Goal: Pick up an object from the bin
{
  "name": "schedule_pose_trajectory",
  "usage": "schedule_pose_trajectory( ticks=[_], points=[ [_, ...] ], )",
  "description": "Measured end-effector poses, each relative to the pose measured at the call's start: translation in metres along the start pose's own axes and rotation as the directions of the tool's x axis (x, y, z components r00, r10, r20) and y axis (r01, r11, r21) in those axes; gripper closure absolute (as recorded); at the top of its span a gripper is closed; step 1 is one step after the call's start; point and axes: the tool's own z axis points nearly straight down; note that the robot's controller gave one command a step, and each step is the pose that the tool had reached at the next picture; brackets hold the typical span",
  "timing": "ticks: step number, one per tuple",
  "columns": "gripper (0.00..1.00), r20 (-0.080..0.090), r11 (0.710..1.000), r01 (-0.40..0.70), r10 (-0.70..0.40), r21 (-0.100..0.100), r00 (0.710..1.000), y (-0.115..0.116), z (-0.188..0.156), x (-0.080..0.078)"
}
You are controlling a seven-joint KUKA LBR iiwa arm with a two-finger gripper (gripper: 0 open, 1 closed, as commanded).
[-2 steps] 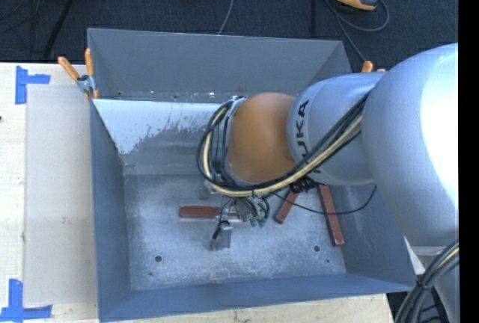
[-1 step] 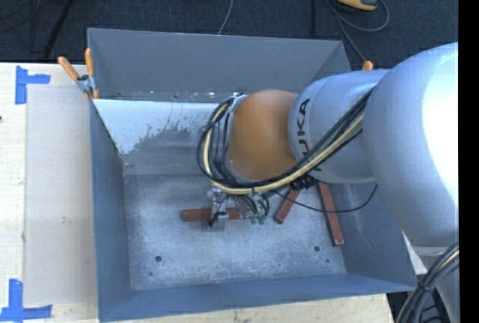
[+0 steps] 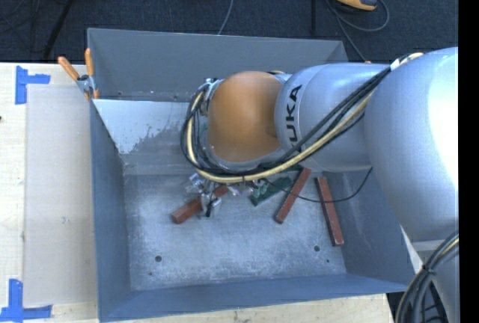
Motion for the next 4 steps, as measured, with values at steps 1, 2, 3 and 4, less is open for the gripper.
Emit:
schedule_pose_trajectory(
  ticks=[1, 2, 3, 4],
  points=[
    [1.0, 0.003, 0.947, 0.321, -0.321, 0.002, 0.947, 0.005, -0.097, -0.032],
    [1.0, -0.003, 0.995, -0.101, 0.101, 0.0, 0.995, 0.006, -0.092, -0.021],
    [1.0, -0.006, 0.984, -0.176, 0.176, 0.003, 0.984, -0.061, -0.087, 0.053],
    [0.0, -0.003, 0.985, -0.172, 0.172, 0.0, 0.985, -0.057, -0.087, 0.05]
  ],
)
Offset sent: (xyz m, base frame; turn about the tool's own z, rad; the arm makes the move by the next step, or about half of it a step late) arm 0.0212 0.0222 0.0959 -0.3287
